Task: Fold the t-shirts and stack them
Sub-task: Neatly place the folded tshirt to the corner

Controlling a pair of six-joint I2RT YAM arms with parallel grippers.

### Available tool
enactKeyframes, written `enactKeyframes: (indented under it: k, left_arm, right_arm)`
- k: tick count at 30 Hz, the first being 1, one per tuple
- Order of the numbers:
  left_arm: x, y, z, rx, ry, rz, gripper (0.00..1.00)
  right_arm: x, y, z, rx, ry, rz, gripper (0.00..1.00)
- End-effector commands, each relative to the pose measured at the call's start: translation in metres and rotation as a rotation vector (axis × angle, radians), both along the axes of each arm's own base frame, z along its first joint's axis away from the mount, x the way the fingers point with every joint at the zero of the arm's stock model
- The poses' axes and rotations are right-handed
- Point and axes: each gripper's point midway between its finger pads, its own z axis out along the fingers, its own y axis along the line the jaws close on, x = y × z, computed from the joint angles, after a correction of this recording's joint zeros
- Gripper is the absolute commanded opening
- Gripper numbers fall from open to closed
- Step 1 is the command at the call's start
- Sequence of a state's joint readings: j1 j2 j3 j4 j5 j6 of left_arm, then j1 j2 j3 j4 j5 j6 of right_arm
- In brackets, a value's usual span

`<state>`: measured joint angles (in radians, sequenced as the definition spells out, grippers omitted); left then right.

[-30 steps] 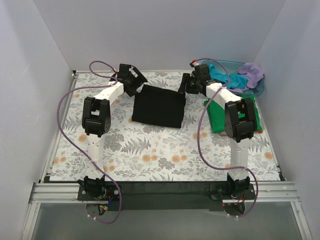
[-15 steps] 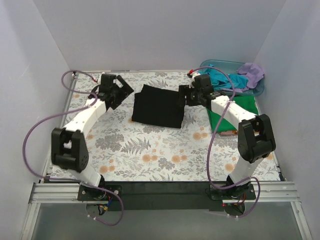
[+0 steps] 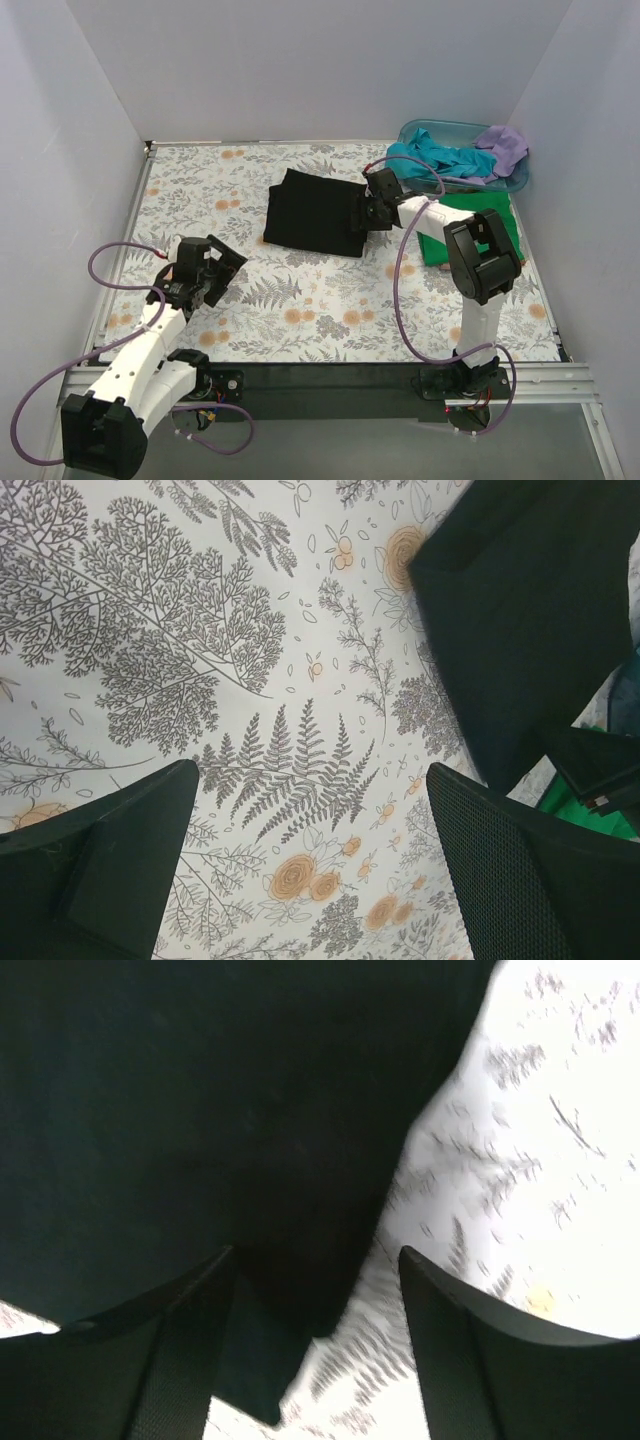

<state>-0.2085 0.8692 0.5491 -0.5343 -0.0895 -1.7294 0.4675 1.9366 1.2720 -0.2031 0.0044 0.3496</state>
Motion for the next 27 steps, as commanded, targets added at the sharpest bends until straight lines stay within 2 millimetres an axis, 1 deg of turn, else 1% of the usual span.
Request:
enactKeyframes:
  k: [1, 3, 4, 5, 6, 7, 8, 9, 10, 11, 12, 13, 14, 15, 16, 17, 18, 19, 20, 21, 22, 23, 25, 26, 27]
  left_arm:
    - [-0.007, 0.002, 0.001, -0.012, 0.017, 0.024, 0.98]
    - [-0.011, 0.004, 0.000, -0.005, 0.038, 0.028, 0.98]
    - [-0.013, 0.005, 0.000, -0.002, 0.043, 0.032, 0.98]
    - [-0.014, 0.006, 0.001, -0.001, 0.041, 0.036, 0.98]
    - [-0.014, 0.007, 0.002, -0.002, 0.039, 0.045, 0.98]
    - [-0.015, 0.008, 0.003, 0.000, 0.037, 0.047, 0.98]
    - [-0.017, 0.008, 0.006, -0.001, 0.030, 0.052, 0.98]
    - [-0.017, 0.009, 0.008, -0.004, 0.023, 0.055, 0.98]
    - [-0.017, 0.009, 0.011, -0.007, 0.013, 0.052, 0.98]
    - [-0.020, 0.008, 0.011, -0.008, 0.018, 0.049, 0.98]
    - [-0.021, 0.008, 0.014, -0.011, 0.008, 0.047, 0.98]
    - [-0.022, 0.008, 0.016, -0.010, 0.003, 0.045, 0.98]
    - [-0.024, 0.009, 0.016, -0.003, 0.005, 0.043, 0.98]
    - [-0.024, 0.010, 0.020, -0.002, -0.009, 0.043, 0.98]
    - [-0.026, 0.011, 0.021, 0.002, -0.011, 0.045, 0.98]
    - [-0.028, 0.014, 0.022, 0.012, -0.008, 0.048, 0.98]
    - [-0.030, 0.015, 0.026, 0.014, -0.020, 0.055, 0.98]
    - [-0.031, 0.018, 0.027, 0.015, -0.022, 0.074, 0.98]
    - [-0.033, 0.021, 0.026, 0.018, -0.017, 0.096, 0.98]
    - [-0.034, 0.022, 0.029, 0.016, -0.029, 0.100, 0.98]
    - [-0.034, 0.022, 0.032, 0.008, -0.051, 0.100, 0.98]
    - [-0.035, 0.021, 0.033, -0.003, -0.058, 0.102, 0.98]
    - [-0.035, 0.020, 0.039, -0.014, -0.088, 0.097, 0.98]
    - [-0.035, 0.020, 0.040, -0.016, -0.095, 0.097, 0.98]
    - [-0.035, 0.020, 0.042, -0.015, -0.102, 0.098, 0.98]
  right_arm:
    - [0.015, 0.017, -0.004, 0.013, -0.020, -0.009, 0.70]
    - [0.015, 0.023, -0.013, 0.003, -0.010, -0.002, 0.62]
    - [0.015, 0.024, -0.016, -0.008, -0.007, -0.002, 0.53]
    - [0.012, 0.028, -0.019, -0.023, -0.011, 0.009, 0.47]
    - [0.012, 0.029, -0.024, -0.042, -0.011, 0.006, 0.42]
    - [0.012, 0.027, -0.025, -0.069, -0.015, 0.000, 0.38]
    - [0.011, 0.029, -0.026, -0.083, -0.019, 0.004, 0.32]
    - [0.011, 0.028, -0.027, -0.099, -0.018, 0.001, 0.29]
    - [0.010, 0.023, -0.027, -0.137, -0.019, -0.004, 0.26]
    - [0.013, 0.023, -0.022, -0.167, -0.043, 0.009, 0.18]
    - [0.014, 0.021, -0.015, -0.197, -0.064, 0.018, 0.13]
    - [0.014, 0.011, -0.011, -0.258, -0.076, 0.010, 0.07]
    - [0.015, 0.004, -0.005, -0.311, -0.097, 0.028, 0.03]
    - [0.017, -0.003, 0.009, -0.341, -0.126, 0.023, 0.01]
    - [0.018, -0.020, 0.018, -0.421, -0.152, -0.006, 0.01]
    - [0.017, -0.033, 0.026, -0.488, -0.173, 0.016, 0.01]
    - [0.017, -0.040, 0.047, -0.512, -0.220, 0.013, 0.01]
    - [0.018, -0.053, 0.060, -0.571, -0.253, 0.007, 0.01]
    - [0.015, -0.061, 0.082, -0.589, -0.299, 0.000, 0.01]
    - [0.010, -0.072, 0.088, -0.646, -0.309, 0.029, 0.01]
    - [0.008, -0.082, 0.098, -0.684, -0.331, 0.013, 0.01]
    - [0.005, -0.090, 0.118, -0.681, -0.367, 0.002, 0.01]
    - [-0.001, -0.101, 0.129, -0.705, -0.384, 0.038, 0.01]
    - [-0.003, -0.107, 0.144, -0.698, -0.414, 0.044, 0.01]
    - [-0.006, -0.110, 0.148, -0.700, -0.421, 0.066, 0.01]
